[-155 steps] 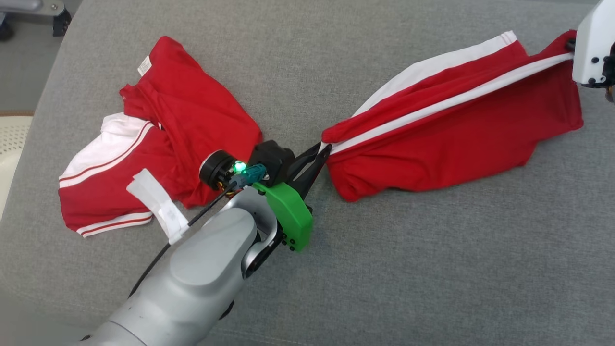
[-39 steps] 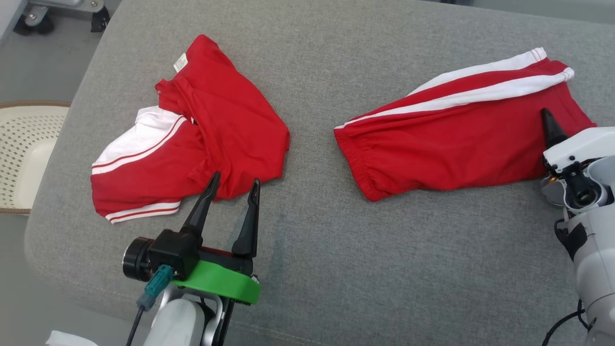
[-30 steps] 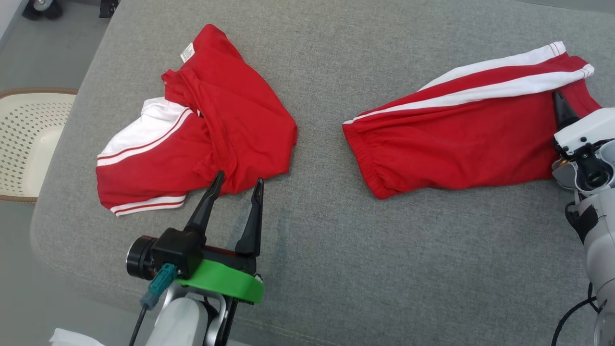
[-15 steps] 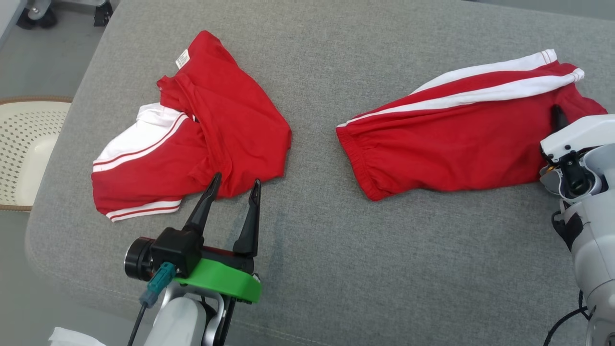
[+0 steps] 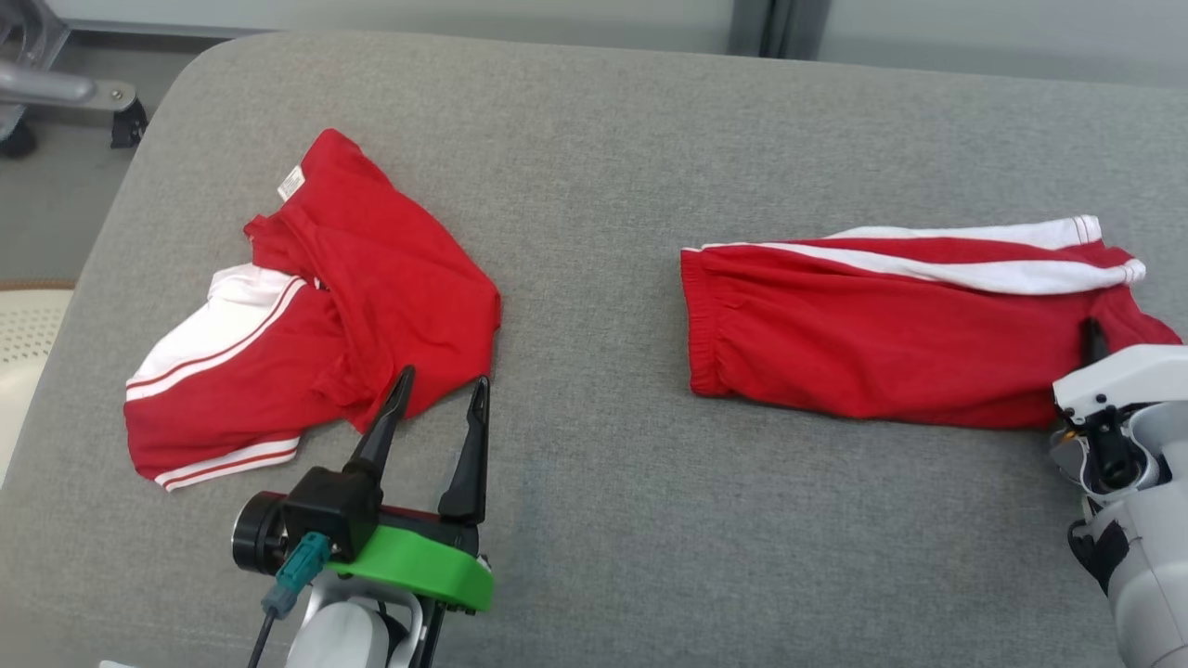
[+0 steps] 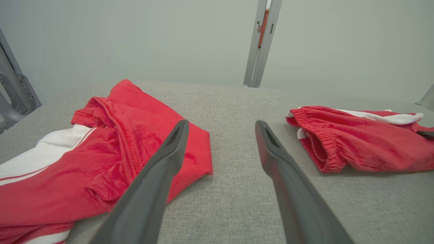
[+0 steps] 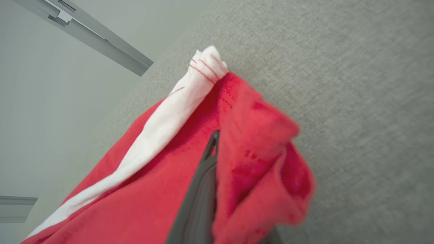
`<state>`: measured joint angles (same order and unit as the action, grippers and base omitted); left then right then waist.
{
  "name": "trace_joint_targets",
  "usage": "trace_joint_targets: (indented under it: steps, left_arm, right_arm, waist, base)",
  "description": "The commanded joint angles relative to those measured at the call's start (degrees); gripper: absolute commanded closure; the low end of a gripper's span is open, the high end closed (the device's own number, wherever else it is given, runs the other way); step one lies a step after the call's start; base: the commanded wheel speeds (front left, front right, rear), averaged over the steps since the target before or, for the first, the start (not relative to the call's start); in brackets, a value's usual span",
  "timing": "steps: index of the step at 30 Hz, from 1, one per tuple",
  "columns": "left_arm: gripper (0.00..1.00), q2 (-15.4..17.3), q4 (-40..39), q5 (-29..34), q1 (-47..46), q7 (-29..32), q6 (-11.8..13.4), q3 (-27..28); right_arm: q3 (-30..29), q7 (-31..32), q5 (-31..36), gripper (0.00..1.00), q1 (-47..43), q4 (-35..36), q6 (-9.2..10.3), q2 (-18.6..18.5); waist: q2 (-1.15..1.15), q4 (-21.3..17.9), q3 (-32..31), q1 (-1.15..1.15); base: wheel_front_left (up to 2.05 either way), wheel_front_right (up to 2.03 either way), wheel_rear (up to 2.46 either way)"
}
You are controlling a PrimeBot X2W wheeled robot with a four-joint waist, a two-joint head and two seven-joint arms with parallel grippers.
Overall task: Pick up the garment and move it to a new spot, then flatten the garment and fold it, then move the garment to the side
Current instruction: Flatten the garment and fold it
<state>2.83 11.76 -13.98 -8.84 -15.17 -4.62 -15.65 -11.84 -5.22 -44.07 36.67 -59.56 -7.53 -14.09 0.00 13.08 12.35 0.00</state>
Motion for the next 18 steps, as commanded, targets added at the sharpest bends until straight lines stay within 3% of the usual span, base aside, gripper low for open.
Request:
trace_joint_targets:
  steps: [1,10,18]
  left_arm:
    - [0.0,0.14,0.02,0.33,0.91,0.04,-0.28,0.19]
    - [0.0,0.15,0.39,0.18,3.3,0.04,-0.33,1.03]
    - [0.0,0.14,0.16,0.39,4.6,0.04,-0.46,0.9]
  right_arm:
    - [-0.51,-0.94,-0.63,1.0,-1.67,0.21,0.08,-0.52]
    - [-5.27,-5.36,-2.22,1.0,-6.17,-3.18,0.06,-2.07]
    - [-4.39,-6.53,-1.04,1.0,-6.78,-3.67,0.05,-1.5]
  waist:
    - [0.0,-3.27,-3.24,0.0]
    - [0.0,-6.08,-7.42,0.0]
    - [0.0,-6.27,-8.21,0.0]
  base:
    - [0.0,0.0,0.0]
    - [0.0,0.0,0.0]
    - [0.0,0.0,0.0]
